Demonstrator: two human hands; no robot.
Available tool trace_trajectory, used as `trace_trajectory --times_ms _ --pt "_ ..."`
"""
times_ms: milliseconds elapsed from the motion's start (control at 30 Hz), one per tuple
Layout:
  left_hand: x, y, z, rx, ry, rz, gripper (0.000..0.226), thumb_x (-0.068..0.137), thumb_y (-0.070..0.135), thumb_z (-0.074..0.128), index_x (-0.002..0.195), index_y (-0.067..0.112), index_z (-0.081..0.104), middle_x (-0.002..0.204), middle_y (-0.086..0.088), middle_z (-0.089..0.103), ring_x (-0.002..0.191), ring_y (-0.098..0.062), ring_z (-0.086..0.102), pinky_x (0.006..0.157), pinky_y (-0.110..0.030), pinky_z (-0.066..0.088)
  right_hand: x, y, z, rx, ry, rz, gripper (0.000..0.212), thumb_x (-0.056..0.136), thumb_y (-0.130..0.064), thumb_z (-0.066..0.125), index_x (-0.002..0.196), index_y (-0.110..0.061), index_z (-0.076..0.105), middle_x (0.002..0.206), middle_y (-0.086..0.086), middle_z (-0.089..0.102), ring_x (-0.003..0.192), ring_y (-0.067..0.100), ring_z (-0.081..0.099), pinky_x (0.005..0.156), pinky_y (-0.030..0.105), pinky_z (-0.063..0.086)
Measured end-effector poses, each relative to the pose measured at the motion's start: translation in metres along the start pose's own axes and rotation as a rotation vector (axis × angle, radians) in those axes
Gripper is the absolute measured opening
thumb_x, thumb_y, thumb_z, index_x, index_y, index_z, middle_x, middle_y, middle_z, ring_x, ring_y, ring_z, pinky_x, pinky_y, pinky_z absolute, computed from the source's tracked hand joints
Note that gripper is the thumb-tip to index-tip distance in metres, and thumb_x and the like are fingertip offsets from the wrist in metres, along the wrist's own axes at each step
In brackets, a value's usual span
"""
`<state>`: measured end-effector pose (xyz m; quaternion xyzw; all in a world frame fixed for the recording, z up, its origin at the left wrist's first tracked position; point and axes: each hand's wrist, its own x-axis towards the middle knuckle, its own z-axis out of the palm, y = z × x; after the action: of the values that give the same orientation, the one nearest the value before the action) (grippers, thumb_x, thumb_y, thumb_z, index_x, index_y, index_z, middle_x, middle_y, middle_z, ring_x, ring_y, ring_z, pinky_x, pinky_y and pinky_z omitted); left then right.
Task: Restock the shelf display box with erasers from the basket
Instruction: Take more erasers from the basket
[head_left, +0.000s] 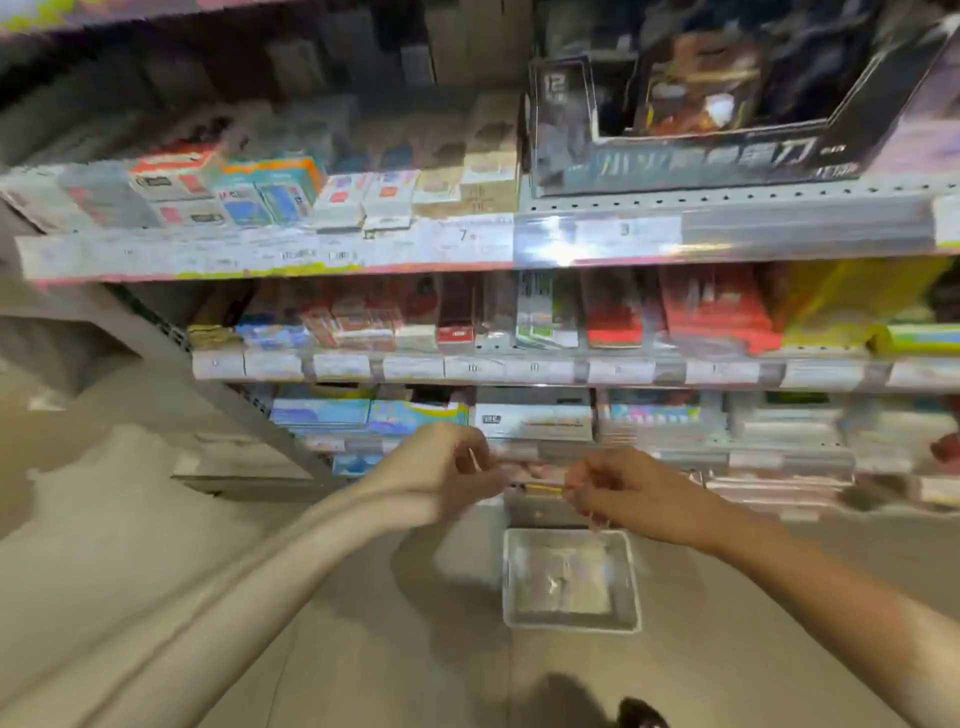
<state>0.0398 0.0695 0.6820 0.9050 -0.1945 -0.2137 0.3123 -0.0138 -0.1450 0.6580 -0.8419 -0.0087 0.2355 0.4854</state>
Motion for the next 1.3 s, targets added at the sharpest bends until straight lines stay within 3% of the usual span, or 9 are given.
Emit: trace_trajectory --times_ms 100,300,467,567,767,933,1033,1167,1300 --pt "0.018 -0.04 0.051 -0.037 -0.056 -0.08 0.024 0.08 0.032 0.067 0.073 0.009 0.064 0.055 0.004 0.056 0.047 -0.007 0.046 0.049 -0.022 0.036 0.027 0.062 0.025 -0.033 -0.018 0.122 0.02 0.084 -0.017 0.057 0.085 0.002 0.063 0.078 0.019 0.067 0.074 0.031 0.063 0.076 0.043 0.051" --pt "0.067 -0.127 0.173 -0.101 -0.131 -0.236 0.011 0.081 0.014 0.064 0.074 0.006 0.062 0.051 0.003 0.05 0.047 -0.007 0.043 0.046 -0.018 0.032 0.082 0.207 0.073 -0.127 -0.066 0.339 0.021 0.083 -0.009 0.058 0.104 -0.007 0.064 0.107 0.012 0.064 0.097 0.023 0.061 0.089 0.033 0.051" --pt "0.106 -0.21 0.286 -0.16 -0.126 -0.332 0.029 0.077 0.007 0.067 0.056 0.017 0.05 0.048 0.003 0.049 0.046 -0.01 0.045 0.048 -0.024 0.036 0.119 0.343 0.129 -0.146 0.043 0.536 0.021 0.074 -0.01 0.061 0.091 -0.023 0.061 0.103 0.008 0.068 0.092 0.024 0.062 0.088 0.039 0.053" --pt "0.128 -0.255 0.347 -0.176 -0.123 -0.399 0.028 0.075 0.006 0.068 0.056 0.017 0.049 0.048 -0.002 0.052 0.042 -0.014 0.047 0.045 -0.021 0.036 0.143 0.41 0.165 -0.047 0.19 0.606 0.027 0.076 -0.006 0.056 0.101 -0.015 0.062 0.103 0.011 0.068 0.094 0.029 0.063 0.087 0.039 0.052" --pt "0.175 -0.338 0.464 -0.168 -0.164 -0.483 0.015 0.064 0.018 0.069 0.066 0.017 0.054 0.061 -0.006 0.062 0.053 -0.026 0.062 0.062 -0.039 0.056 0.206 0.527 0.22 0.002 0.278 0.608 0.033 0.08 -0.001 0.053 0.112 -0.007 0.061 0.113 0.014 0.066 0.104 0.029 0.06 0.086 0.028 0.045" --pt "0.208 -0.389 0.554 -0.104 -0.239 -0.414 0.018 0.073 0.009 0.066 0.088 0.006 0.057 0.085 -0.006 0.055 0.083 -0.025 0.057 0.07 -0.027 0.041 0.255 0.613 0.26 -0.094 0.271 0.624 0.038 0.083 -0.007 0.056 0.122 -0.007 0.056 0.122 0.013 0.061 0.109 0.029 0.059 0.09 0.026 0.044" --pt "0.232 -0.412 0.595 -0.103 -0.282 -0.439 0.028 0.076 0.002 0.065 0.102 -0.005 0.059 0.081 -0.01 0.054 0.09 -0.033 0.063 0.069 -0.027 0.043 0.288 0.656 0.275 -0.136 0.256 0.643 0.038 0.088 -0.011 0.051 0.126 -0.011 0.051 0.123 0.014 0.057 0.107 0.032 0.057 0.09 0.032 0.047" --pt "0.258 -0.431 0.636 -0.102 -0.295 -0.508 0.044 0.072 0.004 0.072 0.11 -0.012 0.057 0.057 -0.004 0.048 0.073 -0.033 0.065 0.067 -0.034 0.053 0.314 0.688 0.291 -0.36 0.221 0.585 0.047 0.089 -0.012 0.048 0.132 -0.002 0.033 0.135 0.02 0.039 0.122 0.033 0.042 0.1 0.034 0.037" --pt "0.271 -0.442 0.672 -0.096 -0.321 -0.538 0.061 0.068 0.032 0.08 0.113 0.0 0.053 0.098 -0.01 0.057 0.096 -0.026 0.061 0.082 -0.035 0.051 0.322 0.702 0.3 -0.617 0.15 0.557 0.049 0.09 -0.01 0.042 0.134 0.002 0.024 0.139 0.022 0.033 0.126 0.034 0.037 0.104 0.039 0.035"
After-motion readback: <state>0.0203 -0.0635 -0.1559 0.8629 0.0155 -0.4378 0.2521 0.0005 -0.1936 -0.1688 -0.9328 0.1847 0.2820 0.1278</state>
